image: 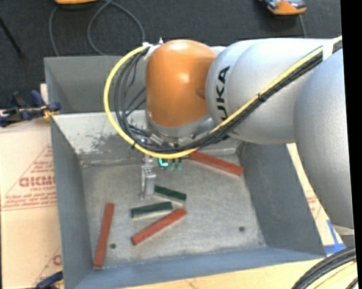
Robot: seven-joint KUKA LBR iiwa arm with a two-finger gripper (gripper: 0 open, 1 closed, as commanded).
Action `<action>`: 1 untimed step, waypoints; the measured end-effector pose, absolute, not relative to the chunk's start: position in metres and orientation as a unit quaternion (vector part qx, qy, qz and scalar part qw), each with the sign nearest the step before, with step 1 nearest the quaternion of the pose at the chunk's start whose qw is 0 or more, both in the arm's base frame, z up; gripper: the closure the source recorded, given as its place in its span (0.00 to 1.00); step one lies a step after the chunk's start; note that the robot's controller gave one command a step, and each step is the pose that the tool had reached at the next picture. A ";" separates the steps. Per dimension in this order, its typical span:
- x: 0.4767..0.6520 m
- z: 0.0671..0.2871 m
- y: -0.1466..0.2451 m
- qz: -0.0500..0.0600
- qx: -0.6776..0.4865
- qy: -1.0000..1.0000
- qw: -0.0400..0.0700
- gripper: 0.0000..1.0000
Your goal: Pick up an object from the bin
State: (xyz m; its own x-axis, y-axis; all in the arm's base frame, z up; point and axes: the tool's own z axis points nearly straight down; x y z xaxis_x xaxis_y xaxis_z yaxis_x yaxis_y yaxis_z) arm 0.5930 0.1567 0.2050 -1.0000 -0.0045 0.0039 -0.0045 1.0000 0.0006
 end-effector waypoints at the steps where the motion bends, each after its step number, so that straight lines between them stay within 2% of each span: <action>1: 0.624 0.069 0.141 0.000 0.022 -1.000 0.001 0.00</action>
Offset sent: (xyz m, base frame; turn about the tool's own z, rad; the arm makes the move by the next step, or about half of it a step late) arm 0.0312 -0.0141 -0.1333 -0.0419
